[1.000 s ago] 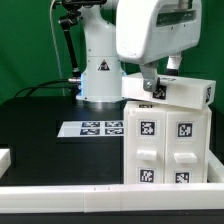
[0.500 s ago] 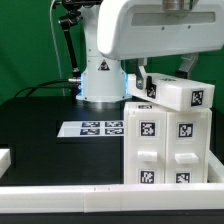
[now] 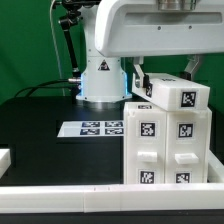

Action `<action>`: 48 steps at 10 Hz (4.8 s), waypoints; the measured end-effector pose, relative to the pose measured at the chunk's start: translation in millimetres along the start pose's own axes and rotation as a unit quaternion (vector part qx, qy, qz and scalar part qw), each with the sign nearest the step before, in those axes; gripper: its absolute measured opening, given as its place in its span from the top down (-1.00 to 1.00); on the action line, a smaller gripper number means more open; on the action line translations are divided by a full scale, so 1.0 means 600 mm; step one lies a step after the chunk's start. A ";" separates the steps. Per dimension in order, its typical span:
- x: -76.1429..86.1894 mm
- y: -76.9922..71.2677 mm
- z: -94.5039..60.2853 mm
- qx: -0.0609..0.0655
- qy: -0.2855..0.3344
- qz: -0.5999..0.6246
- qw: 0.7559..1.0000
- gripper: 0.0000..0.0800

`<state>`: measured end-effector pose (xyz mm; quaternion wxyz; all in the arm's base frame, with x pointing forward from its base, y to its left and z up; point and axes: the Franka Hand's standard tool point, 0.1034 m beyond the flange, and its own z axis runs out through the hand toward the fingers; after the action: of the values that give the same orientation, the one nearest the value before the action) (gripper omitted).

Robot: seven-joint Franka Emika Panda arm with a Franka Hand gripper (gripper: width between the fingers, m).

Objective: Assemble cabinet

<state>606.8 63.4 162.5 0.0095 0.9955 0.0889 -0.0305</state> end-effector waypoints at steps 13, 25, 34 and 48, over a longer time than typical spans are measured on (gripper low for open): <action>0.004 -0.025 0.003 0.048 0.008 0.457 0.888 -0.40; 0.017 -0.047 0.000 0.083 -0.014 0.768 0.635 -0.61; 0.017 -0.055 -0.032 0.104 -0.009 0.732 0.674 -0.99; 0.021 -0.060 -0.035 0.059 0.051 0.079 0.994 -0.99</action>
Offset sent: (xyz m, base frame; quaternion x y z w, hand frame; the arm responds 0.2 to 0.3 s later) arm -0.0099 -0.0021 -0.0017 0.0069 0.0157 0.2513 0.9678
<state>614.1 101.8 182.2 -0.0513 0.9985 0.0085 0.0162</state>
